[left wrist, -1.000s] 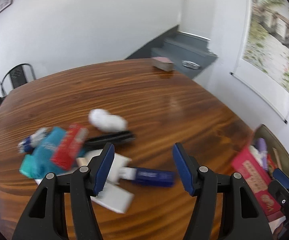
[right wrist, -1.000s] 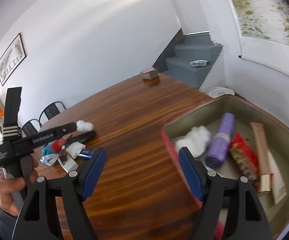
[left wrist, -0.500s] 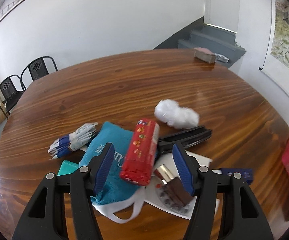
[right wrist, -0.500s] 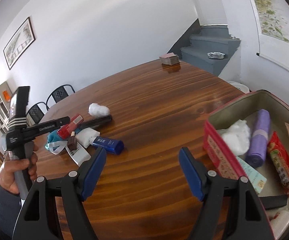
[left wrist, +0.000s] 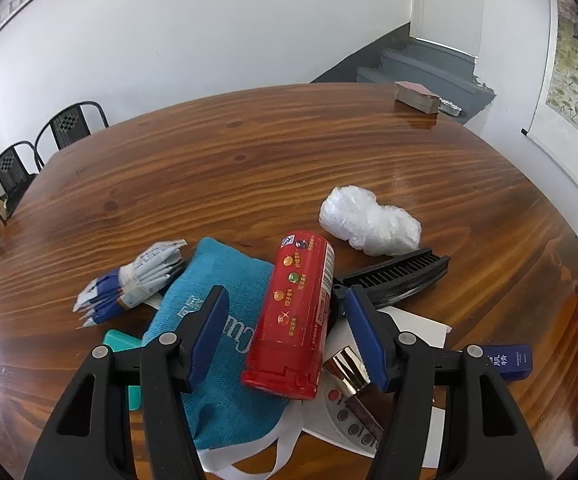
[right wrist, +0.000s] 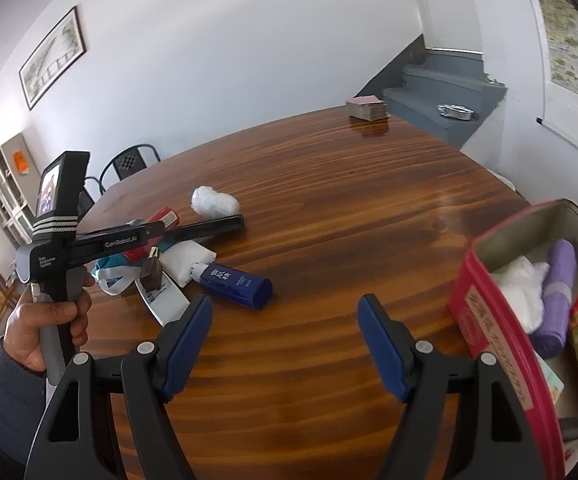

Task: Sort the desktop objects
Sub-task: 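Grasp the red snack can with the left gripper while the right grasps the blue lotion bottle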

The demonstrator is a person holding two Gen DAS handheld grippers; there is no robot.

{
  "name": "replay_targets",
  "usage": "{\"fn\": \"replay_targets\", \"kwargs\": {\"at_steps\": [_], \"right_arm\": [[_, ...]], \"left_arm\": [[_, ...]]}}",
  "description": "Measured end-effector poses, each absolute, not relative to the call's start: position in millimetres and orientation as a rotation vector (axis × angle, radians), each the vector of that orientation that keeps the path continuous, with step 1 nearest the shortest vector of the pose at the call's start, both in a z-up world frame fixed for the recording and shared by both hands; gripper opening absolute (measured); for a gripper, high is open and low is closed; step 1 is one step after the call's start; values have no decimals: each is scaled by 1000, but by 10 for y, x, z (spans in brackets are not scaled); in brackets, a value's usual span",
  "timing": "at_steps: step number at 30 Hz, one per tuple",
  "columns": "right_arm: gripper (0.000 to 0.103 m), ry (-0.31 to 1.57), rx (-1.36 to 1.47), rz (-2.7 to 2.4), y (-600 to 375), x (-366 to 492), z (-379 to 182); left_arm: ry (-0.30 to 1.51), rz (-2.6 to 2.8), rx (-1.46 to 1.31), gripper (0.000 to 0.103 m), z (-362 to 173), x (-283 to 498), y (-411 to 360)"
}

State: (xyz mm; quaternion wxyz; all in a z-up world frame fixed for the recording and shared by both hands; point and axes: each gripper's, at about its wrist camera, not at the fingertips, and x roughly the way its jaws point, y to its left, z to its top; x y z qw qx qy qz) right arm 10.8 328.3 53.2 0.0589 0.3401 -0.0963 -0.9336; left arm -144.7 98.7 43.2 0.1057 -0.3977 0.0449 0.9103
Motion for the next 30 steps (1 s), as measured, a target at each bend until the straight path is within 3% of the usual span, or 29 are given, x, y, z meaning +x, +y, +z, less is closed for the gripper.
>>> {"fn": "replay_targets", "kwargs": {"at_steps": [3, 4, 5, 17, 22, 30], "right_arm": [[79, -265, 1046, -2802, 3228, 9, 517], [79, -256, 1048, -2789, 3206, -35, 513], [79, -252, 1051, -2775, 3193, -79, 503], [78, 1, 1078, -2657, 2797, -532, 368], [57, 57, 1130, -2603, 2689, -675, 227], [47, 105, 1165, -2539, 2625, -674, 134]], "left_arm": [[136, 2678, -1169, 60, 398, -1452, 976], [141, 2678, -1172, 44, 394, -1451, 968], [136, 2669, -1183, 35, 393, -1459, 961], [80, 2694, -1113, 35, 610, -1386, 856], [68, 2693, -1092, 35, 688, -1357, 857], [71, 2692, -1080, 35, 722, -1331, 892]]}}
